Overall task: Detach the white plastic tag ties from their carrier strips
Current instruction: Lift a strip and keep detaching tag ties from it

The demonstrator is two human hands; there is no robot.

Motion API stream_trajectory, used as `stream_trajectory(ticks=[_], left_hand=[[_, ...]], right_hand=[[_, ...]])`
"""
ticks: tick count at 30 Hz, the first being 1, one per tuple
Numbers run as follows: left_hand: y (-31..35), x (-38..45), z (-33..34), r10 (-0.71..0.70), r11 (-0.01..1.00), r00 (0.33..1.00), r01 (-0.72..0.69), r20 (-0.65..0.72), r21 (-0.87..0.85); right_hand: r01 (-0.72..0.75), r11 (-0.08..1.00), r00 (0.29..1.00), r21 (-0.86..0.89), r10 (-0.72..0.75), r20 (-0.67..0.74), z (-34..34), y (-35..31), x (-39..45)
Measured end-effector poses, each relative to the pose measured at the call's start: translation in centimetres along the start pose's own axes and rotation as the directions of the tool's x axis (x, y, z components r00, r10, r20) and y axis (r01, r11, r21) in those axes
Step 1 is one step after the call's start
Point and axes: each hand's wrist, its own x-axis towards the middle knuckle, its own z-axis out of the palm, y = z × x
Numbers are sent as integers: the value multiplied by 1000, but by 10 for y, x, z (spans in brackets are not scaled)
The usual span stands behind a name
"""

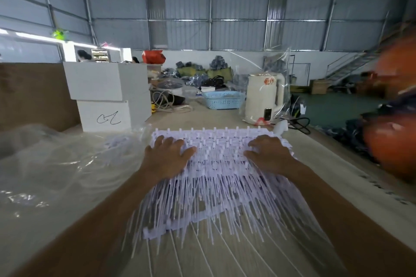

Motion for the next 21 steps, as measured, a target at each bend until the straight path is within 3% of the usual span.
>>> stream_trajectory(ticks=[4,8,10,11,13,15,18,21], left_hand=[[2,-2,-10,-30,997,997,24,-69,-80],[2,-3,-25,-41,986,995,26,-90,-166],[-2,-2,-31,-69,972,992,44,-104,-229],[-5,0,-32,-103,967,989,74,-107,-244],[-13,1,-32,-182,953,981,158,-73,-260],[-18,1,-29,-199,934,980,189,-3,-304],[-19,-3,-25,-206,893,977,208,49,-398],[-21,0,-26,-221,857,975,205,23,-472]], right_hand=[[21,992,998,122,-14,-55,-4,-1,1],[110,929,989,352,-66,-134,-13,-1,-1],[140,940,963,310,-56,-265,-19,4,1],[83,960,959,268,-4,-284,-22,7,1],[-78,979,968,190,120,-222,-23,15,2],[-148,977,975,154,171,-144,-17,26,2],[-195,947,976,257,212,-41,-7,37,-1],[-186,892,961,412,252,-111,-4,46,4]])
